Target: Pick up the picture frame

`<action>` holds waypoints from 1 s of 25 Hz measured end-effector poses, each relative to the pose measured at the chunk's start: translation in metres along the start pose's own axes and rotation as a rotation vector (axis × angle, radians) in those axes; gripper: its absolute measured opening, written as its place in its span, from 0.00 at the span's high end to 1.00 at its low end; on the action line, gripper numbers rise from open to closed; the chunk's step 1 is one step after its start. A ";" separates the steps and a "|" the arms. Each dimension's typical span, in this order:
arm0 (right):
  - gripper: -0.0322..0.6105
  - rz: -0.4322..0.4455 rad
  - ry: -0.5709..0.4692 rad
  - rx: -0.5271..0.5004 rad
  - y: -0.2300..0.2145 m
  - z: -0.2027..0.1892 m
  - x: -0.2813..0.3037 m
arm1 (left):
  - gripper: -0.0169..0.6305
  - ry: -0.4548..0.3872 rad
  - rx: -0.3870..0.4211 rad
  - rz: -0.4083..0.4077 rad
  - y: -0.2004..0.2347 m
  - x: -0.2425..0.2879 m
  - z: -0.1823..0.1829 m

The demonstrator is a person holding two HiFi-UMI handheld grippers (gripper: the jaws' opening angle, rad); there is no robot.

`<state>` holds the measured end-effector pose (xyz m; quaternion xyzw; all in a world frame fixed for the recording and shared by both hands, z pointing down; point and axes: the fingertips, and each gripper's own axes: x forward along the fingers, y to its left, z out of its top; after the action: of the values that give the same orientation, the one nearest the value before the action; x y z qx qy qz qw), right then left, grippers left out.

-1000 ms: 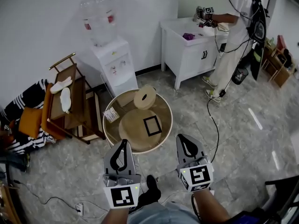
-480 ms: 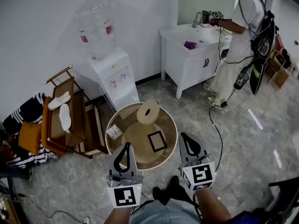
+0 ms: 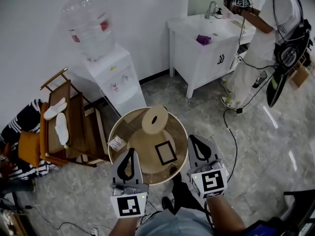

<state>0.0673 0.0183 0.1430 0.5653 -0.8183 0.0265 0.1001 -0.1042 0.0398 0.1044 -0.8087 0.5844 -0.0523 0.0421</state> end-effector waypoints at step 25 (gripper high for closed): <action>0.93 0.206 0.343 0.067 -0.025 -0.204 0.198 | 0.95 0.352 -0.056 -0.004 0.019 0.167 -0.203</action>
<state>0.0502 -0.1405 0.3789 0.4686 -0.8415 0.1599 0.2160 -0.0967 -0.1263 0.3089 -0.7889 0.5825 -0.1769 -0.0837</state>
